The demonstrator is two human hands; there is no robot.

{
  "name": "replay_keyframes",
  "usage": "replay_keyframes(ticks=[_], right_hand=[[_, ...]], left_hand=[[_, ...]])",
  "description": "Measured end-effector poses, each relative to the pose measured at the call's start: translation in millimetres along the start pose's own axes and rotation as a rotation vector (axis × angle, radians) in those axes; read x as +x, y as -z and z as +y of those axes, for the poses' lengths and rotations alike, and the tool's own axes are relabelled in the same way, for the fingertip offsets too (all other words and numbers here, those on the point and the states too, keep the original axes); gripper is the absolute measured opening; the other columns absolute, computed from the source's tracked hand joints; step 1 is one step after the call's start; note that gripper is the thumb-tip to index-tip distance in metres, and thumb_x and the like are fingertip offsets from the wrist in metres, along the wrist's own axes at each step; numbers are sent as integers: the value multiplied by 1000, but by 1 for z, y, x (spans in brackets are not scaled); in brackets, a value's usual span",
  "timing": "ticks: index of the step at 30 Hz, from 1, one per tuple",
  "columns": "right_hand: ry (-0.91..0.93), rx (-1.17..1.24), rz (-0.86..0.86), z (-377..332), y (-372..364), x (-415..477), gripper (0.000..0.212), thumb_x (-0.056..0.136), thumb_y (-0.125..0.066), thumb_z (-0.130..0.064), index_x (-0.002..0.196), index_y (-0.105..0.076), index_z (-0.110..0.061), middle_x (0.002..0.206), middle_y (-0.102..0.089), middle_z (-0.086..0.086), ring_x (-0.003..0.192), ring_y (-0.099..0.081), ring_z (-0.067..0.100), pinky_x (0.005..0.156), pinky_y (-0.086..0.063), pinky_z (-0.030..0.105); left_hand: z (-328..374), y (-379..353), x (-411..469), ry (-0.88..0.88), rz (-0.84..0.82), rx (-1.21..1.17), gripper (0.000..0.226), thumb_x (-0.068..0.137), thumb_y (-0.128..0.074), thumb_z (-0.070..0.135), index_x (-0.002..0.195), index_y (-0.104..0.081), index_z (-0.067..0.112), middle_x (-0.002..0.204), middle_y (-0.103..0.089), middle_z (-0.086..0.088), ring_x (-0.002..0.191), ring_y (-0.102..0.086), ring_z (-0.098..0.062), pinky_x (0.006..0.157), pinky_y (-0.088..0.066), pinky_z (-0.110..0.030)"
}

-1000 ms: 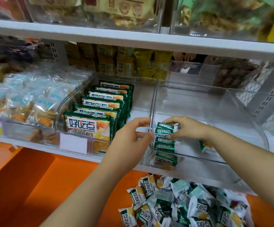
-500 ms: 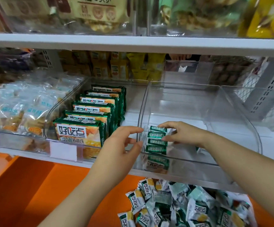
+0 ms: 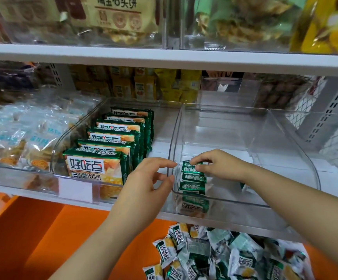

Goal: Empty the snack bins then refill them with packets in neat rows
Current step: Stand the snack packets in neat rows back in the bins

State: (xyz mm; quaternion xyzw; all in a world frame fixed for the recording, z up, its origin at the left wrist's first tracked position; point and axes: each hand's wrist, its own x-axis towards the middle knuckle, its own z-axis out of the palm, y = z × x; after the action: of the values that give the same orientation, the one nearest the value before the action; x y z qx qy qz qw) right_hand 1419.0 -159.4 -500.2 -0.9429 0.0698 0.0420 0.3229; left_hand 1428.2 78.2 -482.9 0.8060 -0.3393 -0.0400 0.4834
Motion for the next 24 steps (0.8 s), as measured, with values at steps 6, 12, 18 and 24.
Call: replay_keyframes(ticks=[6, 12, 18, 24], right_hand=[[-33, 116, 14, 2, 4, 1, 33, 95, -57, -19, 127, -57, -15, 127, -58, -3, 110, -53, 5, 94, -39, 18], [-90, -77, -7, 7, 31, -7, 34, 94, -58, -18, 128, -57, -14, 125, -61, 0, 108, -56, 10, 90, -40, 16], [-390, -712, -389, 28, 43, -29, 69, 81, -71, -22, 142, -39, -25, 136, -47, 0, 111, -54, 20, 89, -47, 28], [-299, -751, -115, 33, 41, -29, 62, 77, -73, -31, 134, -47, -26, 120, -48, 3, 110, -51, 23, 77, -42, 26]], left_hand=[[-3, 1, 0, -20, -8, 19, 30, 93, -58, 22, 100, -49, 50, 117, -52, 21, 91, -55, 10, 74, -43, -2], [-4, 2, 1, -12, -8, 10, 26, 93, -57, 22, 103, -53, 46, 118, -52, 20, 89, -56, 10, 73, -43, -2], [-2, 2, 1, -5, -2, -2, 25, 93, -57, 19, 103, -55, 41, 115, -53, 16, 87, -56, 12, 69, -42, 0], [0, 1, 1, 9, 0, 6, 23, 94, -56, 20, 108, -57, 38, 116, -53, 16, 88, -55, 13, 67, -44, -3]])
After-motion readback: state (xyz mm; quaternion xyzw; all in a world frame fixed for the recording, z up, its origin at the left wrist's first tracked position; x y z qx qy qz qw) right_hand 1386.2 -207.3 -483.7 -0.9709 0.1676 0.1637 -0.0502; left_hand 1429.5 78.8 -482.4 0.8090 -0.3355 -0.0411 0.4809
